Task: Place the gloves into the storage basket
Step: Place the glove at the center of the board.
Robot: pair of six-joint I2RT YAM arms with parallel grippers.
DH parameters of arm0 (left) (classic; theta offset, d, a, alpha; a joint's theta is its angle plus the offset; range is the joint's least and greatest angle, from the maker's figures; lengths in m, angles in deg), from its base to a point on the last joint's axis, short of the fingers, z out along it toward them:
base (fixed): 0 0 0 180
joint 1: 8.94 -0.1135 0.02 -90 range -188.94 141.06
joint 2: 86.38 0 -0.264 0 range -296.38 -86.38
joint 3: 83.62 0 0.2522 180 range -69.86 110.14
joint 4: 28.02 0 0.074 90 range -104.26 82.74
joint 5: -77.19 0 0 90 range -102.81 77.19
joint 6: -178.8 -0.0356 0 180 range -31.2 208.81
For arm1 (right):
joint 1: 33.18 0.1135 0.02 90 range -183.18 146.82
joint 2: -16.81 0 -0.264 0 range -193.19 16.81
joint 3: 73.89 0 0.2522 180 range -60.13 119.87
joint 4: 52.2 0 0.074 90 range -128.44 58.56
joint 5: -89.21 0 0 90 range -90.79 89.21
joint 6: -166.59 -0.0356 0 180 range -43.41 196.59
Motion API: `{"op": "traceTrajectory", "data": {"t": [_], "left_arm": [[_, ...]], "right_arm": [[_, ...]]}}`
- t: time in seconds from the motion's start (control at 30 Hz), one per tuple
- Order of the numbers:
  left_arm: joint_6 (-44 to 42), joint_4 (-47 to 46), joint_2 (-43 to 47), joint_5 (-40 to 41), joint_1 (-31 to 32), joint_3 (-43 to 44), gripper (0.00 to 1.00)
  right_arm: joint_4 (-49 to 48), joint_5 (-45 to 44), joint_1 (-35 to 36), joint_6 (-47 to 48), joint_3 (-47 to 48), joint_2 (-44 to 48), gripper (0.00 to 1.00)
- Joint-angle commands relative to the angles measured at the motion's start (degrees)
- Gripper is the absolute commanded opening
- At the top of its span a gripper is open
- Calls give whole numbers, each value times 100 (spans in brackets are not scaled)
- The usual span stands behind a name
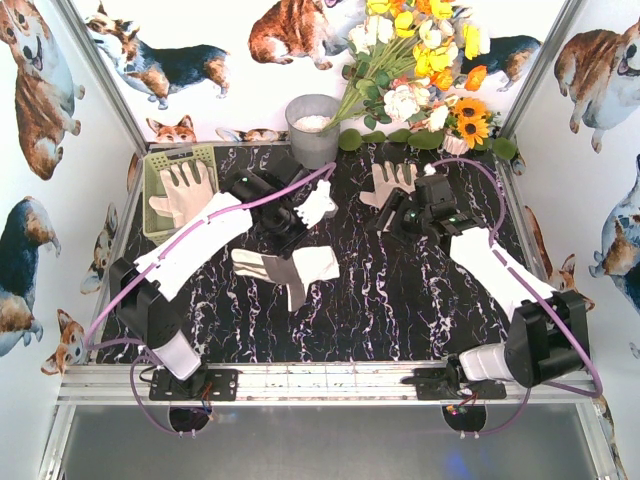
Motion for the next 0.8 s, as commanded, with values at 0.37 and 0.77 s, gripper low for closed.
{"op": "traceTrajectory", "data": {"t": [0.37, 0.77], "left_arm": [[-865, -607, -2319, 669, 58, 1687, 0], [261, -2552, -1774, 1428, -130, 1073, 61]], "right_arm": [[485, -348, -71, 211, 147, 232, 62], [588, 359, -73, 1390, 431, 156, 62]]}}
